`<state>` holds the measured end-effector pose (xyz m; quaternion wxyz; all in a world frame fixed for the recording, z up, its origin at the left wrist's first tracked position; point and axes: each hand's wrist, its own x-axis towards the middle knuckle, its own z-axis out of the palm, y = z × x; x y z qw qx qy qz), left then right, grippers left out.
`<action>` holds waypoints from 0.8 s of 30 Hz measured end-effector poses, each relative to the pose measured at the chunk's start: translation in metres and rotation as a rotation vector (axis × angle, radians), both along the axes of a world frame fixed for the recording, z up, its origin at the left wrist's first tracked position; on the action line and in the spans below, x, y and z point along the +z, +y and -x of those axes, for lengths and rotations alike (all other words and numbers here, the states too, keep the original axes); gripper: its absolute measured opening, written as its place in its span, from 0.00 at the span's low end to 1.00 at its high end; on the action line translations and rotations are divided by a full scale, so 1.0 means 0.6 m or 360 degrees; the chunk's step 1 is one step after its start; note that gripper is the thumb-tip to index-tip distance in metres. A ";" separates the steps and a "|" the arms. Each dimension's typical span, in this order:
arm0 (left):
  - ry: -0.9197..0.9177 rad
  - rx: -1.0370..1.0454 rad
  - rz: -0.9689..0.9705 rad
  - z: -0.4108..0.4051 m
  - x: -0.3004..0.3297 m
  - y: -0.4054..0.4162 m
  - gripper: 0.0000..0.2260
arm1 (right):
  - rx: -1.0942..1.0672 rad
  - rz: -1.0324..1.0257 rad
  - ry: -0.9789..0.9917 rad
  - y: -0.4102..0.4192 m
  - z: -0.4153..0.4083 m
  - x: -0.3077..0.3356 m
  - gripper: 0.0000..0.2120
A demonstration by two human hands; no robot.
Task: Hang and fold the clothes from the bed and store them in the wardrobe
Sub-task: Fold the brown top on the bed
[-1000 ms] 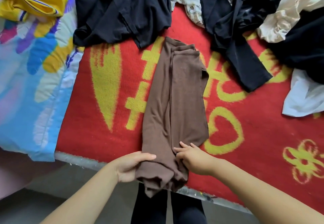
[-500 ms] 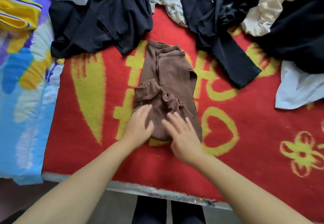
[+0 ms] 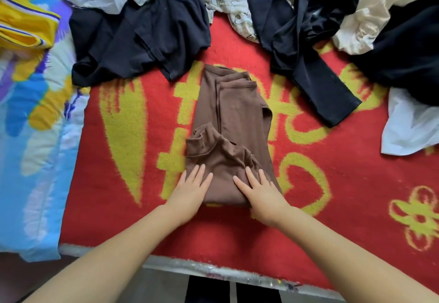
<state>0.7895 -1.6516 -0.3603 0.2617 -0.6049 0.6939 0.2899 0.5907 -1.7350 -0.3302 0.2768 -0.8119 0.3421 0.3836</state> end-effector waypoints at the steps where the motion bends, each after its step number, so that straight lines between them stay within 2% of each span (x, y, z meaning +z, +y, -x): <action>1: 0.0054 -0.0024 -0.0154 0.000 0.016 0.011 0.33 | 0.0046 -0.0118 0.0045 0.005 -0.001 0.014 0.40; 3: 0.0281 0.0004 -0.0542 -0.004 0.052 0.020 0.33 | 0.0149 -0.0419 0.0143 0.008 -0.004 0.041 0.39; 5: 0.0581 0.0158 -0.0899 -0.019 0.085 -0.002 0.27 | 0.0192 -0.0731 0.0158 -0.010 -0.002 0.067 0.38; 7: 0.0750 0.0274 -0.0897 -0.042 0.112 -0.051 0.17 | 0.0030 -0.0925 0.0071 -0.052 -0.003 0.090 0.34; 9: 0.0741 0.0377 -0.0684 -0.072 0.124 -0.120 0.10 | -0.0251 -0.0928 -0.0051 -0.111 -0.007 0.103 0.25; 11: 0.0648 0.0428 -0.0406 -0.099 0.129 -0.197 0.07 | -0.0559 -0.0771 -0.0226 -0.176 -0.013 0.105 0.17; 13: 0.0514 0.0545 -0.0053 -0.117 0.122 -0.264 0.05 | -0.0816 -0.0470 -0.0362 -0.235 -0.022 0.096 0.18; 14: 0.0392 0.0591 0.0164 -0.121 0.115 -0.288 0.05 | -0.0853 -0.0229 -0.0397 -0.256 -0.027 0.086 0.22; 16: 0.0058 0.0583 0.0539 -0.115 0.096 -0.308 0.20 | -0.0806 0.0242 -0.0372 -0.264 -0.039 0.061 0.30; 18: -0.0007 0.0445 0.0780 -0.084 0.078 -0.294 0.29 | -0.0672 0.0536 -0.0346 -0.228 -0.058 0.042 0.31; 21: 0.0196 0.0202 0.0823 -0.010 0.036 -0.231 0.28 | -0.0481 0.0706 -0.0481 -0.146 -0.092 0.004 0.29; 24: 0.0213 0.0514 0.0669 0.012 -0.018 -0.182 0.27 | -0.0547 0.0686 -0.0447 -0.102 -0.104 -0.044 0.27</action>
